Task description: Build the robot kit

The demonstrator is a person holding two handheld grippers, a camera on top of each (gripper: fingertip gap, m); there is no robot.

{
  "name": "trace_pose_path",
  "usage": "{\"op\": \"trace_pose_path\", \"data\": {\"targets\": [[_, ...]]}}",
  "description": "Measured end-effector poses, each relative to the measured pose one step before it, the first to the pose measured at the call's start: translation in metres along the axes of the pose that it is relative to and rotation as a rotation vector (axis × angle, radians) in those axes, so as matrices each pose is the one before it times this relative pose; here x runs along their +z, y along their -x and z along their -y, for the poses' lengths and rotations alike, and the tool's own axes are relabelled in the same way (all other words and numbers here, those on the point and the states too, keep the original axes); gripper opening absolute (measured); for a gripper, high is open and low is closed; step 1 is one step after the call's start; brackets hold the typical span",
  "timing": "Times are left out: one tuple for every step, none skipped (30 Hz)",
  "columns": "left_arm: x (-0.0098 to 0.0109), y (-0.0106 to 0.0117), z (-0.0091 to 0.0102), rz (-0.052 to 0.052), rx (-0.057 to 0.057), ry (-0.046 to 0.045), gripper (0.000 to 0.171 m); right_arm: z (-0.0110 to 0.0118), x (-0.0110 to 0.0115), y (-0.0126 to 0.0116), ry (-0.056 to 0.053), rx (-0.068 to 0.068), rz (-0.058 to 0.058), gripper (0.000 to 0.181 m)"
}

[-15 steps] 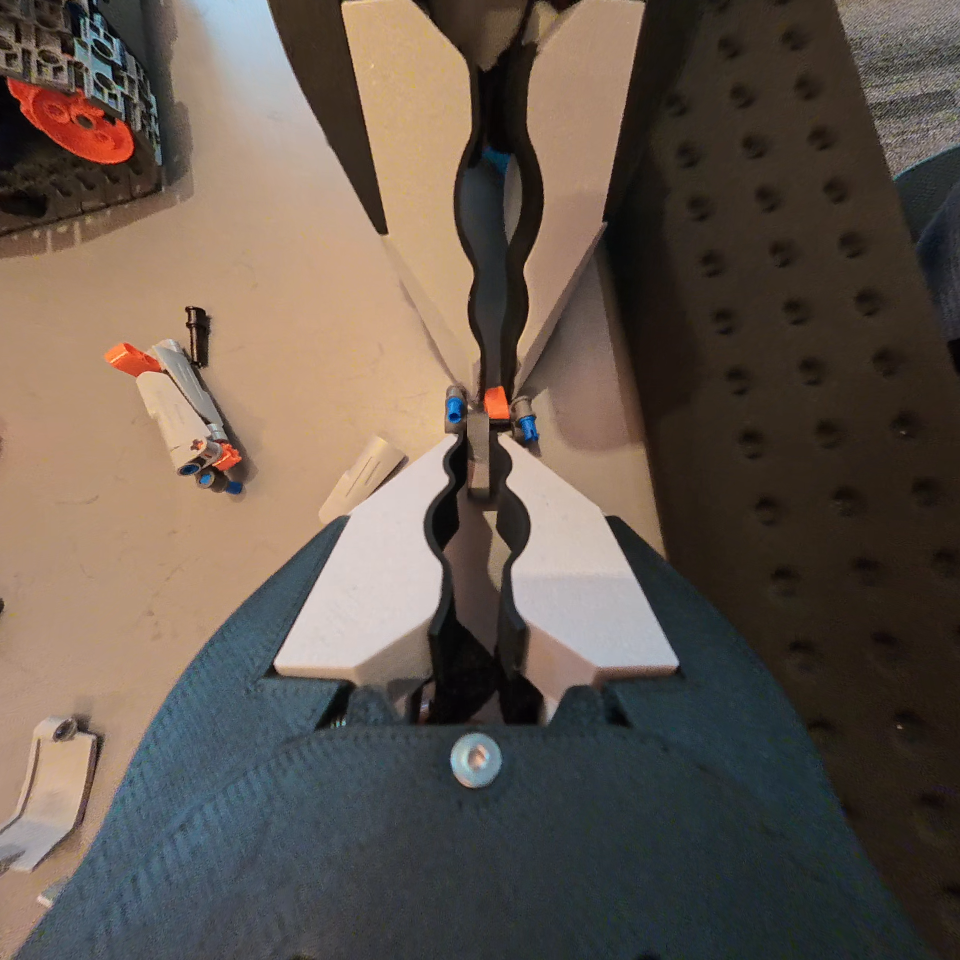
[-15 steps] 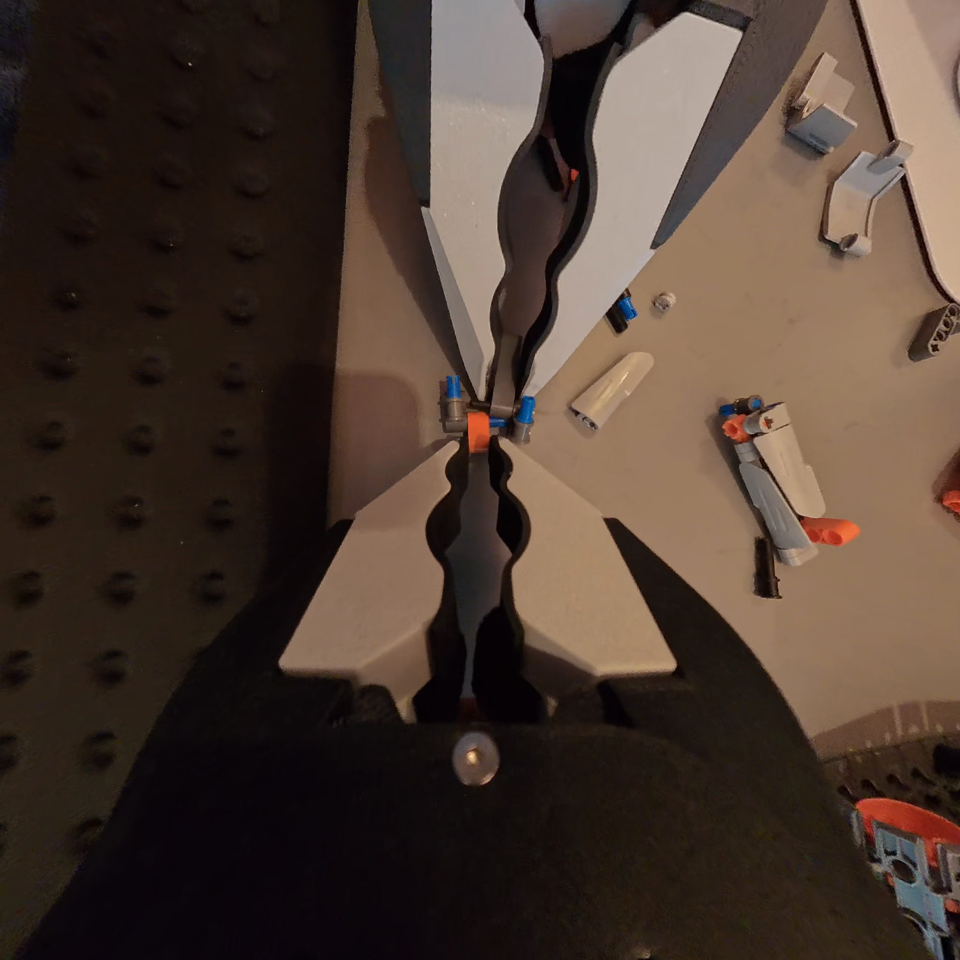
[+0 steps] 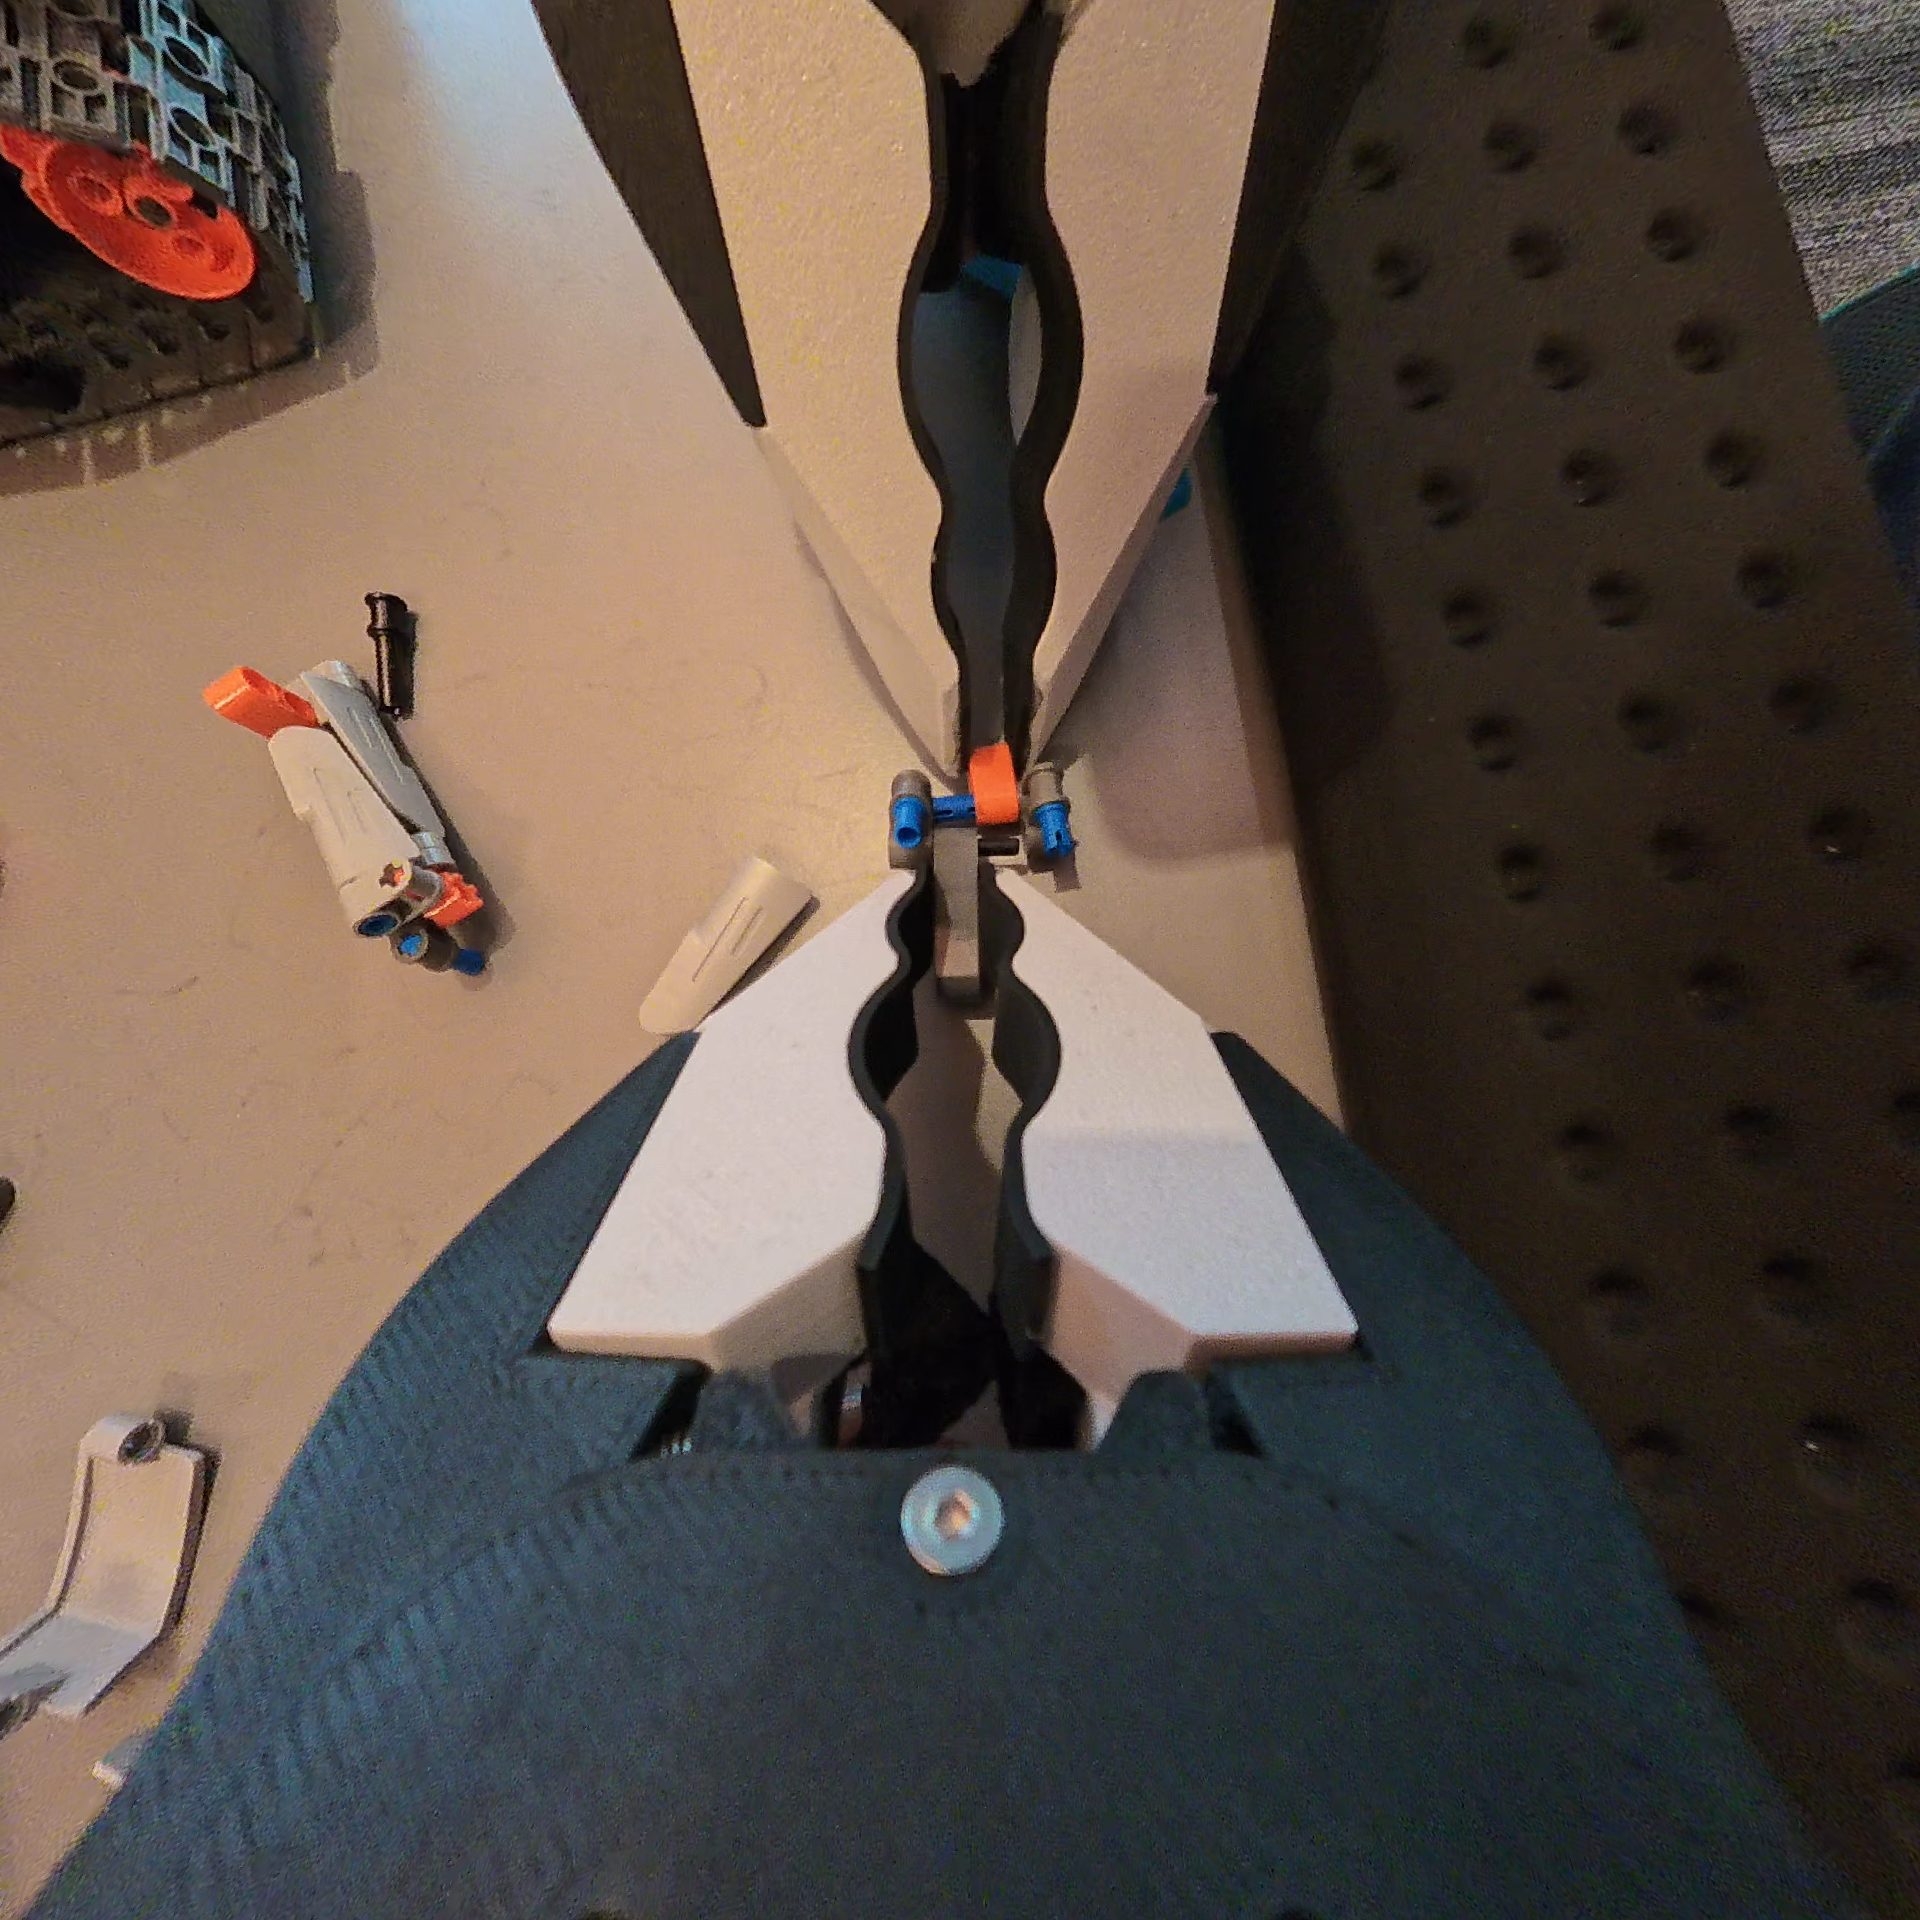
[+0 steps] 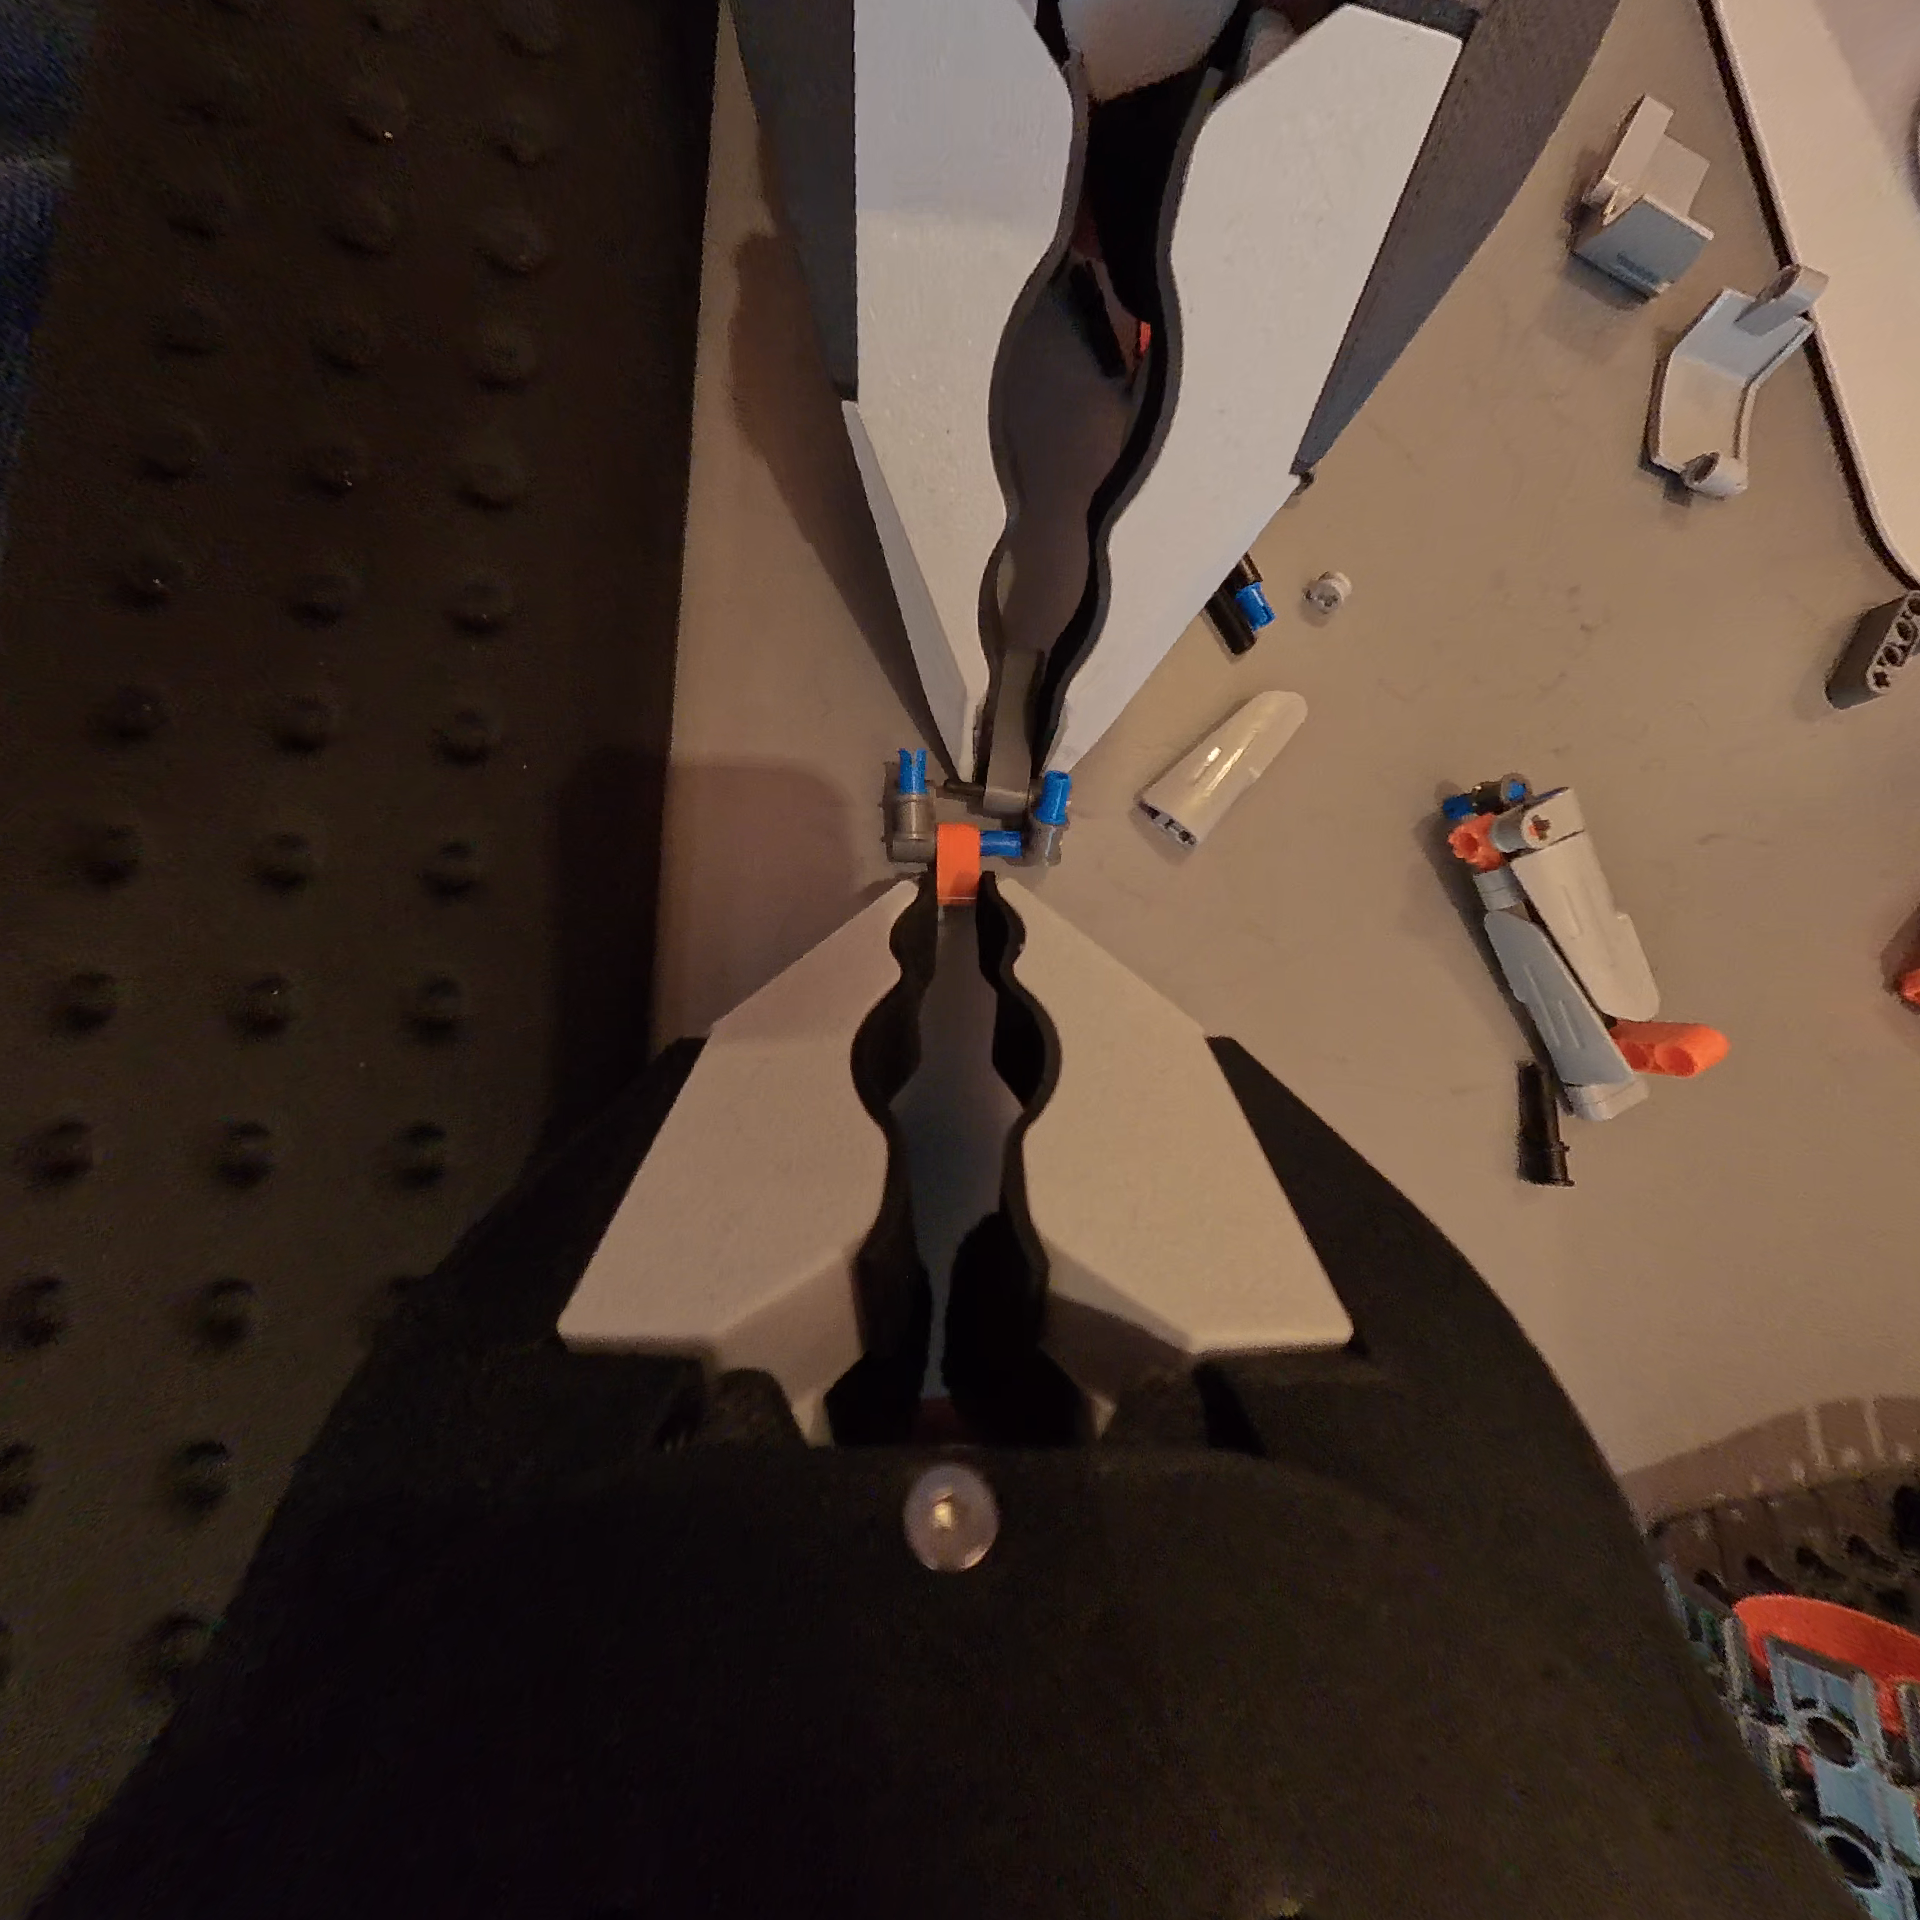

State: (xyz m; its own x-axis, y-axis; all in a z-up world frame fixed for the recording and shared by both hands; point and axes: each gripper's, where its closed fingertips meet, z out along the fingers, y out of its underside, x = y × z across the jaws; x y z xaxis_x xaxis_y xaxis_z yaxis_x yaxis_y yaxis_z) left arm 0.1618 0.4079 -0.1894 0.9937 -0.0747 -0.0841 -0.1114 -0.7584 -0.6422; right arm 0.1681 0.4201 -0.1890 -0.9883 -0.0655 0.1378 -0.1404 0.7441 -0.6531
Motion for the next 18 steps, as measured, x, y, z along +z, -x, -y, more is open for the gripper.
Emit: {"op": "trace_pose_path", "data": {"targets": [[-0.00008,0.00007,0.00010,-0.0021,-0.0019,-0.00174,0.006,-0.00021,-0.00011,-0.00036,0.0005,0.0054,0.0019,0.005],[-0.00001,-0.00011,0.00001,-0.0022,0.0002,-0.00079,0.006,0.00010,0.00009,0.00010,-0.0003,-0.0009,0.0020,0.005],[-0.00015,-0.00034,0.00001,-0.0019,0.0032,0.00012,0.006,0.00026,0.00017,0.00036,0.0005,-0.0103,-0.0007,0.005],[0.00016,0.00017,0.00003,0.0004,-0.0013,-0.00028,0.006,0.00002,-0.00003,0.00005,0.0021,-0.0026,0.0005,0.005],[0.00022,-0.00021,0.00026,-0.0010,-0.0027,-0.00035,0.006,-0.00009,-0.00012,0.00038,-0.0011,-0.0021,0.0043,0.005],[0.00006,0.00016,0.00010,0.0020,0.0010,-0.00002,0.006,-0.00013,-0.00016,0.00004,-0.0014,-0.0021,0.0025,0.005],[0.00014,0.00067,0.00021,0.0058,0.0005,-0.00026,0.006,-0.00025,-0.00003,-0.00042,-0.0002,0.0013,-0.0010,0.005],[0.00017,0.00025,0.00090,0.0003,-0.0060,-0.00550,0.006,-0.00011,-0.00024,-0.00004,-0.0005,-0.0002,0.0005,0.006],[-0.00037,-0.00146,0.00197,-0.0118,-0.0098,-0.01061,0.006,0.00013,0.00000,0.00045,-0.0004,-0.0028,0.0011,0.005],[-0.00117,0.00105,0.00204,0.0071,0.0013,-0.01028,0.006,0.00026,0.00021,0.00054,0.0013,-0.0008,0.0010,0.005],[-0.00105,0.00057,0.00066,0.0038,-0.0005,-0.00060,0.006,0.00048,0.00030,0.00035,-0.0008,-0.0017,0.0001,0.005],[0.00015,-0.00111,-0.00217,-0.0024,0.0079,0.01388,0.006,0.00001,0.00015,-0.00079,-0.0001,0.0007,-0.0053,0.006],[0.00120,-0.00067,-0.00256,0.0029,0.0089,0.01351,0.006,-0.00019,-0.00015,0.00017,-0.0013,0.0040,0.0025,0.005],[0.00048,-0.00081,0.00074,-0.0018,-0.0023,-0.00488,0.006,0.00010,-0.00010,0.00046,-0.0030,0.0044,0.0052,0.005],[0.00003,-0.00020,0.00038,-0.0024,0.0015,-0.00072,0.006,0.00004,0.00007,0.00027,-0.0018,0.0004,0.0015,0.005],[-0.00024,-0.00030,0.00010,-0.0028,0.0055,-0.00066,0.006,0.00004,-0.00009,-0.00005,0.0002,0.0001,-0.0003,0.005],[-0.00005,-0.00028,-0.00046,-0.0021,0.0081,0.00017,0.006,0.00003,0.00000,0.00019,-0.0009,0.0009,0.0016,0.005],[0.00001,-0.00066,-0.00063,-0.0050,-0.0004,0.00304,0.006,0.00025,0.00013,0.00018,-0.0026,0.0031,0.0018,0.005]]}}
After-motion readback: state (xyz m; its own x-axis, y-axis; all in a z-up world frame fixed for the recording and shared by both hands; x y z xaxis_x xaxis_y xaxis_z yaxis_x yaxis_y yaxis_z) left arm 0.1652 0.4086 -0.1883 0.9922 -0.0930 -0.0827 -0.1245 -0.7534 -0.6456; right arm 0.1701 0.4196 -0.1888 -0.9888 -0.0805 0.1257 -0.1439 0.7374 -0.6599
